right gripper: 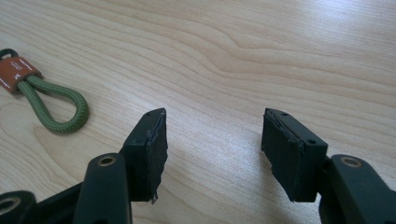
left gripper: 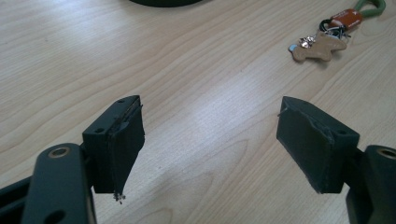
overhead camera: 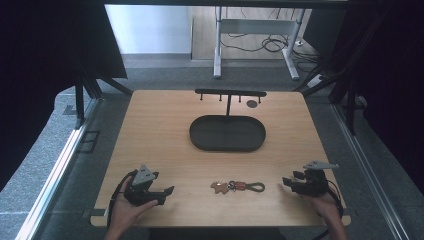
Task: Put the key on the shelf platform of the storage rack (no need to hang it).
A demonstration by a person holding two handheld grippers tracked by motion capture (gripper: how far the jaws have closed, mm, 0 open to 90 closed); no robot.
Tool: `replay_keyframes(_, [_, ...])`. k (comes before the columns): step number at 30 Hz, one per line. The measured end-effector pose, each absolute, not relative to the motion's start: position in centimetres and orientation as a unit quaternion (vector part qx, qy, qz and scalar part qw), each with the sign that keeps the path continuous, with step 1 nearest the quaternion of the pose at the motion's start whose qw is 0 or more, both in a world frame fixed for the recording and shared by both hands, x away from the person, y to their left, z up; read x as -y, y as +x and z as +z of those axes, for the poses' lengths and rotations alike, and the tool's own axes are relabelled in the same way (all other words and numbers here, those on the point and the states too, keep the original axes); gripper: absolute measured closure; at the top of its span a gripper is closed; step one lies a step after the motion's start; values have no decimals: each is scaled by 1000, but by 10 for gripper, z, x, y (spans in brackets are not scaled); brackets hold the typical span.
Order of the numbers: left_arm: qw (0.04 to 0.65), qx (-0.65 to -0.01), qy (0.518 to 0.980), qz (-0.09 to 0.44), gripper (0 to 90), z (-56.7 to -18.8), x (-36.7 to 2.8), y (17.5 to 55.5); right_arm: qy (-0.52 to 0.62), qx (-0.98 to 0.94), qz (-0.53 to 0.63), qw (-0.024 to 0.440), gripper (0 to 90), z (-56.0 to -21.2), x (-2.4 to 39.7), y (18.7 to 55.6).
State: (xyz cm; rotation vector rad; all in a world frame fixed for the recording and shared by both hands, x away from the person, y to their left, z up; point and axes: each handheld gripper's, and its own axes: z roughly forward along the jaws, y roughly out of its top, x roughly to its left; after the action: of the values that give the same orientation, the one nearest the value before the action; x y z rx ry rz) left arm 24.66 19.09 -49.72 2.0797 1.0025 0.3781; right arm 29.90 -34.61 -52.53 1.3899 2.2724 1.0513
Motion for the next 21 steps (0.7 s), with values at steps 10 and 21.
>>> replay_keyframes(10, [390, -392, 821, 147, 234, -497, -191, 246, 446, -807, 358, 147, 420, -523, 341, 297])
replay_keyframes(21, [397, -389, 819, 142, 234, -491, -191, 247, 406, -841, 335, 125, 429, -495, 336, 304])
